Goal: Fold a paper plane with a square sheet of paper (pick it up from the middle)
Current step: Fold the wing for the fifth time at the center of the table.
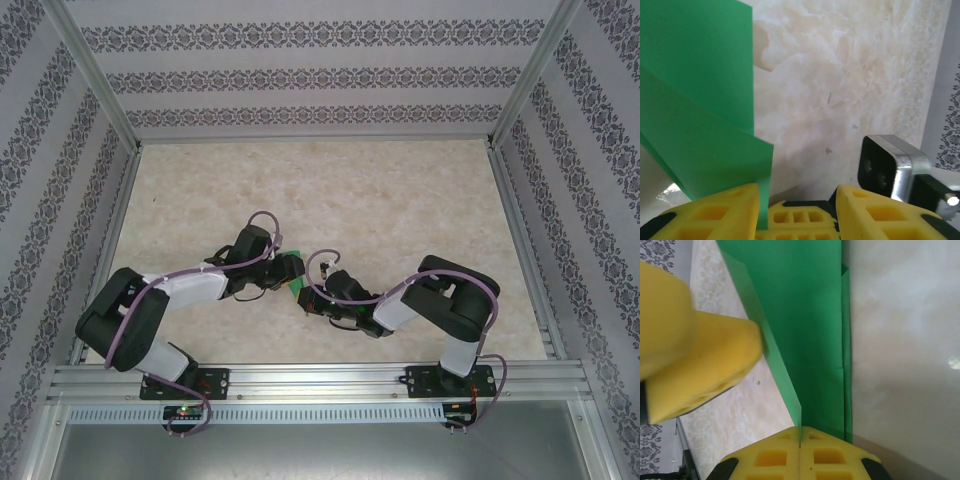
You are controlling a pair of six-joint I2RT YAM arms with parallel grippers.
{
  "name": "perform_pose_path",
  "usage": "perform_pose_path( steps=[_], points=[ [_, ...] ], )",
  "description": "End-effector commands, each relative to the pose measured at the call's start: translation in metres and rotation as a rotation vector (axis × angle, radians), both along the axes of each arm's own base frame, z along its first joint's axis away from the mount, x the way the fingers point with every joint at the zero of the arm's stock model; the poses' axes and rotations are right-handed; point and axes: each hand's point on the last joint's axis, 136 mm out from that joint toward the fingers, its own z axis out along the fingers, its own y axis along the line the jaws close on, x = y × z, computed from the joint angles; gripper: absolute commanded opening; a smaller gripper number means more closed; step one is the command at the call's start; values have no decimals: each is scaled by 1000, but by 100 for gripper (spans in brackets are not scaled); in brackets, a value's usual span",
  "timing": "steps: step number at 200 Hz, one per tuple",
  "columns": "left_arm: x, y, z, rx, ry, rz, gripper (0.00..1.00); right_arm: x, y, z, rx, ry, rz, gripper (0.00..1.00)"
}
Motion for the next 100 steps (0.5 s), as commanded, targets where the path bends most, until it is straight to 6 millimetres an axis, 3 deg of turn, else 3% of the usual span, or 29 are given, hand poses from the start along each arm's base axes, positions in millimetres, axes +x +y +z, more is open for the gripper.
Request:
perform_pose_path(
  steps=[1, 46, 79, 100],
  points=[
    [14, -7, 7, -39, -42, -6, 45, -13, -20, -42, -131, 131, -16, 0],
    [14, -9, -17, -16, 1, -21, 44, -13, -17, -37, -130, 131, -4, 7],
    [12, -7, -23, 12, 17, -30, 43, -11, -23, -28, -158, 118, -15, 17],
    [12, -7, -25, 15, 22, -31, 43, -13, -25, -24, -178, 120, -10, 18]
  ],
)
